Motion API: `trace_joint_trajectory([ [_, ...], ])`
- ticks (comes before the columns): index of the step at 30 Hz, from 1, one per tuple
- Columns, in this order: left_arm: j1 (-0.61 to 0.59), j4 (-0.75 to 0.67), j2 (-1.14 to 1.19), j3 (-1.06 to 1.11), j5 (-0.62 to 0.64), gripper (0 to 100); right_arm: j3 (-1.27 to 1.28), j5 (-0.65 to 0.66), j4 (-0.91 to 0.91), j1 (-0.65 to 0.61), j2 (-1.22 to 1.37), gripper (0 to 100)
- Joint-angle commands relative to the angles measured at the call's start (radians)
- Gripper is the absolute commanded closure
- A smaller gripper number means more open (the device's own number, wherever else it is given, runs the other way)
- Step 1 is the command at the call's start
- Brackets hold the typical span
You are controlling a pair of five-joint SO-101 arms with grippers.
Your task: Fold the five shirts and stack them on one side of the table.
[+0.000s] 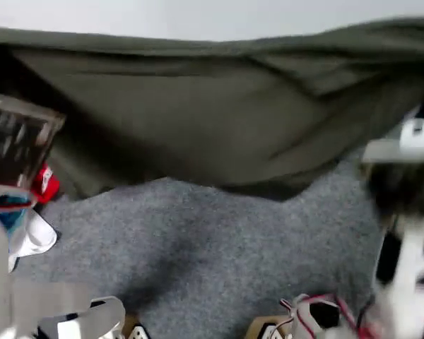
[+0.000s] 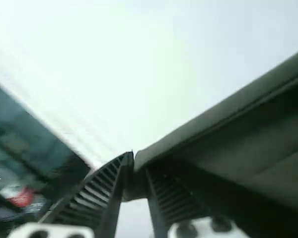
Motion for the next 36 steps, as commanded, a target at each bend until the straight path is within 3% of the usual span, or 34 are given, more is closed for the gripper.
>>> trace_joint_trajectory([
  [1,-0.094,-0.015,-0.015,-0.101,-0.012,99,-0.046,0.075,0.03,0.022,-0.054,98.8],
  [5,-0.19,0.049,-0.015,-0.231,-0.011,99,-0.041,0.143,0.033,0.024,-0.143,98.8],
  [8,-0.199,0.051,-0.015,-0.283,-0.011,99,-0.041,0.189,0.033,0.024,-0.171,98.8],
  [14,-0.195,0.051,-0.005,-0.213,-0.011,99,0.069,0.221,0.033,0.024,-0.157,98.8],
  [20,-0.192,0.051,-0.005,0.265,-0.078,99,0.328,0.259,0.031,0.004,-0.102,98.8],
  [26,-0.058,0.021,-0.002,0.937,-0.285,99,0.654,0.292,0.019,-0.131,-0.035,98.8],
  [32,0.077,-0.282,0.006,1.523,-0.359,99,1.0,0.285,-0.193,-0.251,0.082,98.8],
  [36,0.124,-0.436,0.12,1.638,-0.354,99,1.145,0.275,-0.375,-0.302,0.145,98.8],
])
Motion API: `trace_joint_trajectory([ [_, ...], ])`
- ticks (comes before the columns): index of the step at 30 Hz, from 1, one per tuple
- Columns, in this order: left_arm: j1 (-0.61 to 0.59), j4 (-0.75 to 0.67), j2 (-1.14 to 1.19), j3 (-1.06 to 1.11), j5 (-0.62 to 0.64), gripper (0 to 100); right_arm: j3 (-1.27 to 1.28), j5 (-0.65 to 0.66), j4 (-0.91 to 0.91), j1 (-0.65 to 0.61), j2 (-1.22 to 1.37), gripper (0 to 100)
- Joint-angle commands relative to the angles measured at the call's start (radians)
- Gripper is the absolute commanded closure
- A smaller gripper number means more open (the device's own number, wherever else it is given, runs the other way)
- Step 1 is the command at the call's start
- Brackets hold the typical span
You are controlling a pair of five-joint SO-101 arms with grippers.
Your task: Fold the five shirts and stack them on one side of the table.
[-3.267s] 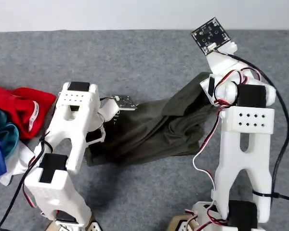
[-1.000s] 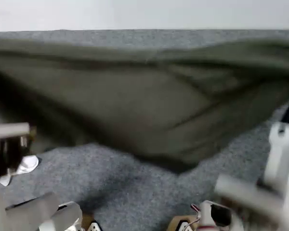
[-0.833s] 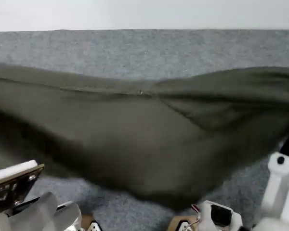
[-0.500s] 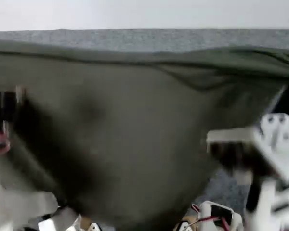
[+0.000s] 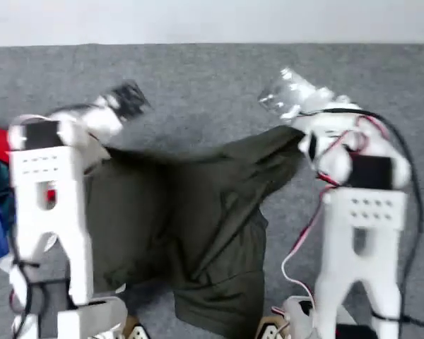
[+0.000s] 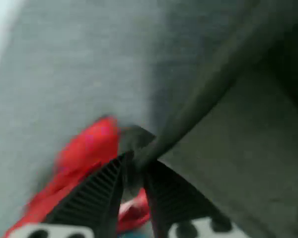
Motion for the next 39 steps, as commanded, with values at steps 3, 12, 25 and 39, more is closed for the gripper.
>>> trace_joint_trajectory([
  [3,0.034,-0.181,0.187,0.03,0.037,99,0.097,-0.041,-0.203,-0.067,0.077,98.8],
  [12,0.032,-0.213,0.565,-0.492,0.212,99,0.075,-0.103,-0.521,-0.07,0.297,98.8],
  [25,0.035,-0.206,1.134,-1.495,0.209,100,-0.818,-0.02,-0.619,-0.031,0.891,98.8],
  [39,0.008,-0.276,1.155,-1.653,0.091,100,-1.626,0.206,-0.529,-0.11,1.366,98.8],
])
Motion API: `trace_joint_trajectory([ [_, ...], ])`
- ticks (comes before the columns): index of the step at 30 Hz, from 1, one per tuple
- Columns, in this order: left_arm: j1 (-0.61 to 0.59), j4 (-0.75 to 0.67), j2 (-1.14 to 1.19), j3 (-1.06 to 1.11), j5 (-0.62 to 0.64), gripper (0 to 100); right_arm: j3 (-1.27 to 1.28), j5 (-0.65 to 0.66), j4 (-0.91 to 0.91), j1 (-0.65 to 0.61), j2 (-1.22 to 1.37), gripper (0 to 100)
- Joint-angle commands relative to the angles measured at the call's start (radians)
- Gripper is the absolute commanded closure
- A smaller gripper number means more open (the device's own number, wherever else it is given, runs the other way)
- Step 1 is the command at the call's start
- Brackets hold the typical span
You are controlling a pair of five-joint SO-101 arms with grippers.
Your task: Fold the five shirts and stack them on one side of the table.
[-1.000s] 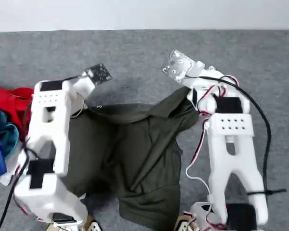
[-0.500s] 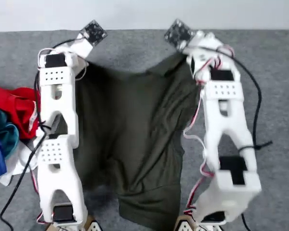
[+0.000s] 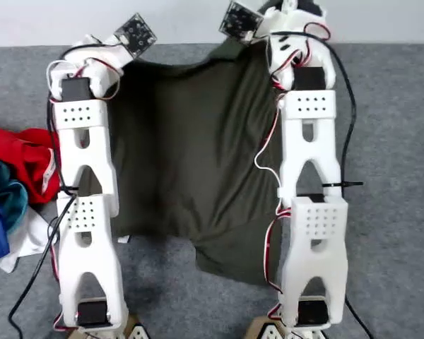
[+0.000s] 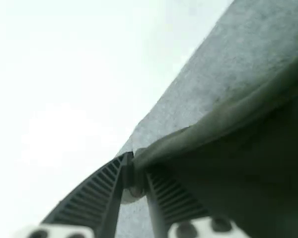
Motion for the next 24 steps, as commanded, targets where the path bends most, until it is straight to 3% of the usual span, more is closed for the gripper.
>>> trace_joint_trajectory([
  [1,-0.006,-0.029,-0.075,-0.045,-0.009,100,-0.17,0.031,0.022,-0.01,0.012,98.8],
  [6,-0.008,0.057,-0.14,-0.045,-0.006,100,-0.278,0.025,0.232,-0.015,0.016,98.8],
  [19,0.002,0.603,-0.279,-0.045,0.086,100,-0.457,-0.184,0.941,-0.007,-0.021,98.8],
  [24,-0.026,0.621,-0.281,-0.022,0.091,100,-0.457,-0.209,1.17,-0.027,-0.059,98.8],
])
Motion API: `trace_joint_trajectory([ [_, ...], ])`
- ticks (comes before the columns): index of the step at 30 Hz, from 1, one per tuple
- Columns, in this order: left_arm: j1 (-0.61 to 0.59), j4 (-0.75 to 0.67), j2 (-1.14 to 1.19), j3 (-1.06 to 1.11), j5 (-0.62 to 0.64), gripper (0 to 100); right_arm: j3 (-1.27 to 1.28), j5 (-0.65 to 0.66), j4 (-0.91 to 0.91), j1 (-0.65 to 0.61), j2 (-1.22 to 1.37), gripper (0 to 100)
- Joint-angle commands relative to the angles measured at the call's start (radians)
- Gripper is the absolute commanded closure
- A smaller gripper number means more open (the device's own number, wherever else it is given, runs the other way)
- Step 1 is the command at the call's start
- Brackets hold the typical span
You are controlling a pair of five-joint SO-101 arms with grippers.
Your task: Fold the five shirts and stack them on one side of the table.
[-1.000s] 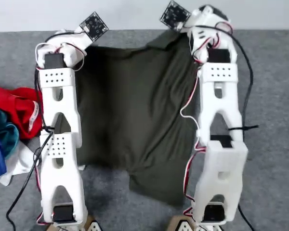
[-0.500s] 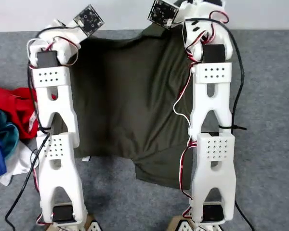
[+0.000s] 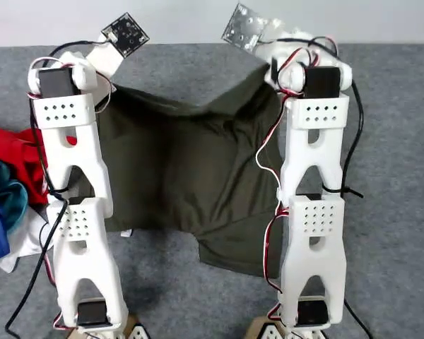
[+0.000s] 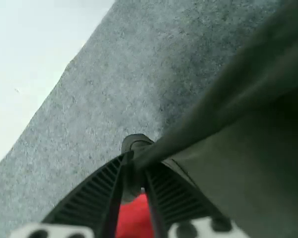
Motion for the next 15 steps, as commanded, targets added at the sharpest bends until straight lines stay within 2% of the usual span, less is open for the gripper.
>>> trace_joint_trajectory([
  [1,-0.026,0.028,-0.068,-0.012,0.009,100,-0.049,-0.054,0.153,-0.025,-0.097,98.8],
  [3,-0.029,0.028,-0.072,0.042,0.009,100,-0.048,-0.092,0.209,-0.025,-0.108,98.8],
  [8,-0.04,0.029,-0.155,0.242,-0.002,99,-0.029,-0.118,0.208,-0.018,-0.134,98.8],
  [15,-0.046,0.026,-0.382,0.676,-0.117,99,0.255,-0.118,0.206,0.005,-0.328,98.8],
])
